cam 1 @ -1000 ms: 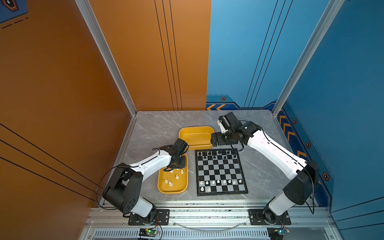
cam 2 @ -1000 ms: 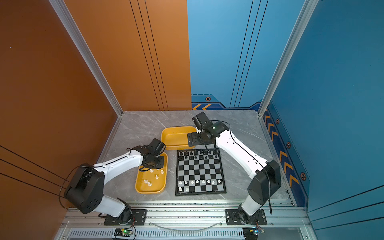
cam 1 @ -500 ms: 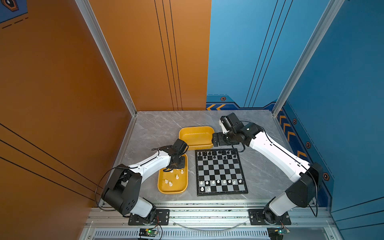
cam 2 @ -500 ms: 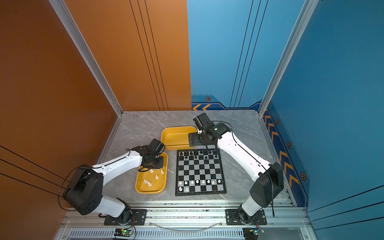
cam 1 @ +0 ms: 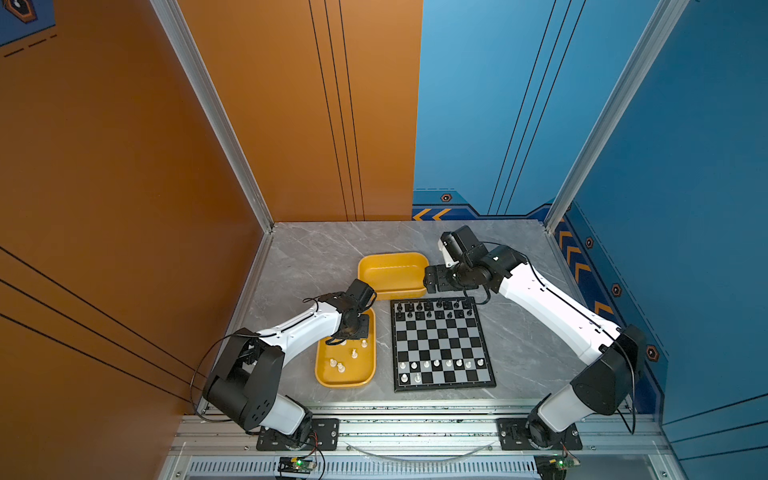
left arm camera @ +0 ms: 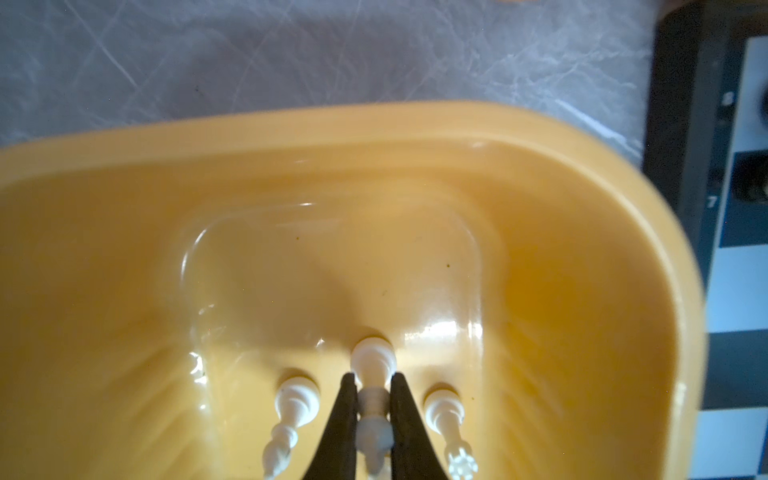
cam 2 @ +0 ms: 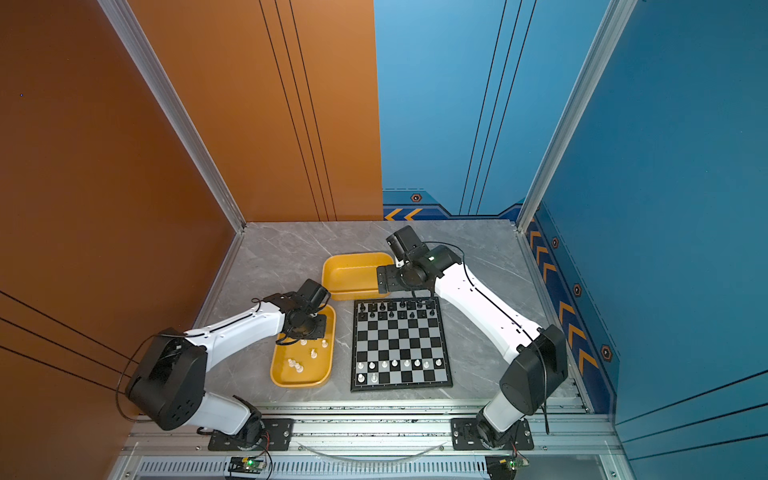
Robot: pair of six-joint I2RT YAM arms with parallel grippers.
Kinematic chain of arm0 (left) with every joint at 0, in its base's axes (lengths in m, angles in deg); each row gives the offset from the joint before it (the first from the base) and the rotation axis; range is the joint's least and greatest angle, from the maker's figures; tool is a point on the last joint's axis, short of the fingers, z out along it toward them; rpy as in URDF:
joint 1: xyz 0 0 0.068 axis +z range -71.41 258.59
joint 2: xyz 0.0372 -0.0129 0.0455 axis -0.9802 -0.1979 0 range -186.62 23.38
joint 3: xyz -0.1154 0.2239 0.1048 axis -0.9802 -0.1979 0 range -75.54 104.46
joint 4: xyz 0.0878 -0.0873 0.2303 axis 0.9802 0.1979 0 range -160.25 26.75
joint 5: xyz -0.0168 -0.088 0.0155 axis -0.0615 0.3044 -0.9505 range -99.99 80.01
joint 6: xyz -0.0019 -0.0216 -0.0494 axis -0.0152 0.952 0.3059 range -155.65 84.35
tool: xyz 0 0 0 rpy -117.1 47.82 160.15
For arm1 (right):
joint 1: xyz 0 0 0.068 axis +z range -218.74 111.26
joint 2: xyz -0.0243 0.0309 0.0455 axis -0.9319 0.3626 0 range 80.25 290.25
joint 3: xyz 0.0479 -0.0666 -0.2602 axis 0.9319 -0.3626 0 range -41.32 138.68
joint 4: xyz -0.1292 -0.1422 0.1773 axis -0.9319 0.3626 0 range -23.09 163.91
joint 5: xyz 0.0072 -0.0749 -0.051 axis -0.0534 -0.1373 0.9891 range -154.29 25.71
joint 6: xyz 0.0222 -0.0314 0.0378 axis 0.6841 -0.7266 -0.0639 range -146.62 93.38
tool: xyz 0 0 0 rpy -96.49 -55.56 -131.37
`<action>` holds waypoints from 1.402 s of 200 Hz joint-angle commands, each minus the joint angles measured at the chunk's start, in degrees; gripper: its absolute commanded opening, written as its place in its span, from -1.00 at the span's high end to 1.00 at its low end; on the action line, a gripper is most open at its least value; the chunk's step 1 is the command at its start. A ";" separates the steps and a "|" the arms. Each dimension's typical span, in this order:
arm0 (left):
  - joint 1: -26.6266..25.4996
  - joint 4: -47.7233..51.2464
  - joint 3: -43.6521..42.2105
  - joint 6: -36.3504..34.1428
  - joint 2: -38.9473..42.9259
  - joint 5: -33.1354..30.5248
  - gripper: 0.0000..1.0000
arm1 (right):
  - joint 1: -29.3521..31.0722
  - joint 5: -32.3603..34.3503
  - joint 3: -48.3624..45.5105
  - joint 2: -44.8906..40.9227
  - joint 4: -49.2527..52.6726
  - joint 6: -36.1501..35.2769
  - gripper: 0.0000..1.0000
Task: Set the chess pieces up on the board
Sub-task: 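Descend the left gripper into the tray and close on a white piece, then lift the white piece and carry it over the board's near rank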
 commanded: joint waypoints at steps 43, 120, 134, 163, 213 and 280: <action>-0.78 6.59 5.09 -1.73 3.25 -1.12 0.97 | 0.61 1.28 -0.26 -1.09 -0.56 1.04 -0.89; -6.47 14.95 16.75 -0.92 6.94 -2.06 0.93 | 0.88 2.20 -4.80 -6.41 -0.14 2.18 -0.89; -9.32 15.50 17.84 0.20 6.94 -2.94 0.93 | 0.99 2.76 -7.06 -9.00 0.55 2.52 -0.90; -16.39 15.61 18.64 3.25 6.73 -5.19 0.93 | 1.00 4.52 -14.14 -16.61 1.70 3.32 -0.91; -28.72 15.40 20.07 8.26 2.72 -8.89 0.94 | -0.51 7.22 -25.88 -31.55 5.90 6.13 -0.95; -39.87 15.11 25.93 8.69 -5.66 -9.81 0.98 | -3.82 7.57 -31.41 -42.47 9.33 8.11 -0.98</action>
